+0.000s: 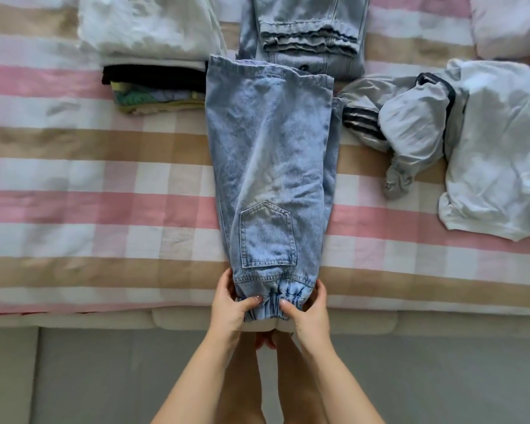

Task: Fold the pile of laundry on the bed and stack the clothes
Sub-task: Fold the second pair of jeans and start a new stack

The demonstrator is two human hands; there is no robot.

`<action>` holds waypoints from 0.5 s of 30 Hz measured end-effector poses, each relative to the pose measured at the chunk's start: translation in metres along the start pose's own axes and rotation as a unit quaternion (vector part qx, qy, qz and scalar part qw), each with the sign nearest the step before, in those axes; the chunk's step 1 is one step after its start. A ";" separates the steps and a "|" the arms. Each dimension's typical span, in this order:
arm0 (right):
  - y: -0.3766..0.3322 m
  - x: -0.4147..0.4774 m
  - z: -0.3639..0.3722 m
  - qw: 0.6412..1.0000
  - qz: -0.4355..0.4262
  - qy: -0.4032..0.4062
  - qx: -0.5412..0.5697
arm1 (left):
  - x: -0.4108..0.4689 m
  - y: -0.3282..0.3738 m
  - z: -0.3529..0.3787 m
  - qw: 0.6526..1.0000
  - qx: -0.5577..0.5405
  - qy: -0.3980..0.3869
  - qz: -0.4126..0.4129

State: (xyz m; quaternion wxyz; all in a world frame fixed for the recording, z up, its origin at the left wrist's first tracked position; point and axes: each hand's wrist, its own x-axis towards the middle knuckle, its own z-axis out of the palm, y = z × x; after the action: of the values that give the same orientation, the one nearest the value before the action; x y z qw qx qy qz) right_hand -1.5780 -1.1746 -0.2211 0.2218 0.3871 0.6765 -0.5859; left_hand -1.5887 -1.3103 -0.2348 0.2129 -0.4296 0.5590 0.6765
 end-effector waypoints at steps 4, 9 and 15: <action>-0.009 -0.001 -0.005 1.000 0.003 -0.016 -0.005 | -0.007 0.005 0.002 0.999 0.034 0.021 0.020; -0.058 0.027 -0.017 0.990 -0.109 0.086 -0.030 | 0.016 0.045 0.003 0.985 0.061 0.112 0.116; -0.110 0.106 -0.008 0.980 -0.123 0.115 -0.110 | 0.074 0.102 0.020 0.974 0.106 0.132 0.154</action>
State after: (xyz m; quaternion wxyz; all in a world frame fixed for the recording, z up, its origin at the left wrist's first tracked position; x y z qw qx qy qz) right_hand -1.7266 -1.1401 -0.2308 0.1103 0.3392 0.7999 -0.4826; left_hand -1.7140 -1.3343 -0.2370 0.0753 -0.3989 0.7099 0.5755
